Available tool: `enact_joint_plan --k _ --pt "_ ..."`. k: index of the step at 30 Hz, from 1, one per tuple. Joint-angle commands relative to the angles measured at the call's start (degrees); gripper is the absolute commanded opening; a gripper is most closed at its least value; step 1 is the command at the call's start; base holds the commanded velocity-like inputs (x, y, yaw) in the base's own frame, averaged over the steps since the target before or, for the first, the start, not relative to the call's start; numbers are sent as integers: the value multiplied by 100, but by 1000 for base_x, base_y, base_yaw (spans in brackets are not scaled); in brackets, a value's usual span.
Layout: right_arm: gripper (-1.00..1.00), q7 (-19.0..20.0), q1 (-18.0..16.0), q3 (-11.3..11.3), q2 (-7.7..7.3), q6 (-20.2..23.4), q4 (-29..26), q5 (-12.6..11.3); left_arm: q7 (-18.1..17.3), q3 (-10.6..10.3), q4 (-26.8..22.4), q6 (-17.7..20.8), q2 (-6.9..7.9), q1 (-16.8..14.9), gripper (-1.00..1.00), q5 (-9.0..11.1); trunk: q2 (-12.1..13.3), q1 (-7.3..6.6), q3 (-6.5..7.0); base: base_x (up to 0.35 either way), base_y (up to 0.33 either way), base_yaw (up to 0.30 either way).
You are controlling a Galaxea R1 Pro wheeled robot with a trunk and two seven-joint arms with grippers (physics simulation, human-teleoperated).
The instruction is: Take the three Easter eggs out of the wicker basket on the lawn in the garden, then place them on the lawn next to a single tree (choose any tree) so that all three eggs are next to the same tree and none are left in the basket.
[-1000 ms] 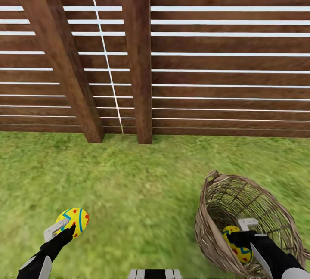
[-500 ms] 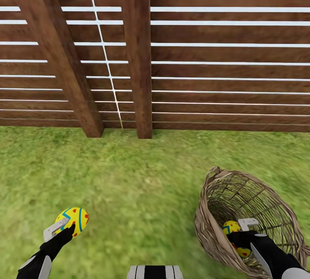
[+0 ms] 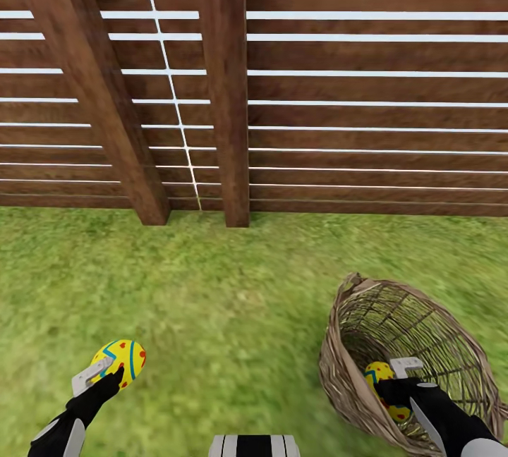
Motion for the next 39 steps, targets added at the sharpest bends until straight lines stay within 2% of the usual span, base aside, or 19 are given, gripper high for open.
enact_joint_plan --k 1,14,17,27,30,32,34,39 --pt "-100 2 1 39 -5 31 -9 -38 -47 28 -9 43 -5 -5 -100 4 -2 -1 -5 0 0 0" --pt "-100 2 1 41 1 29 8 -38 -48 28 9 43 -5 -3 -100 4 -2 -1 -5 0 0 0" --pt "-100 2 1 41 4 31 16 -38 -46 28 12 43 -5 -5 -100 4 2 -9 62 0 0 0" --pt "-100 10 1 52 -7 29 26 -1 -46 28 22 43 -13 -4 -100 4 2 -9 62 0 0 0" --pt "-100 10 1 50 -5 34 34 -11 -46 16 26 51 -41 -3 -100 -3 6 -16 128 0 0 0" --pt "-100 7 1 50 -2 27 46 -17 -37 -159 32 59 -48 -5 -100 -3 9 -21 173 0 0 0" --pt "-100 5 1 46 -4 23 50 -22 -30 -233 38 60 -48 -4 -100 3 12 -27 217 0 0 0" --pt "-100 10 1 41 3 21 52 -27 -12 -253 37 61 -49 -5 -100 -3 18 -39 328 0 0 0"
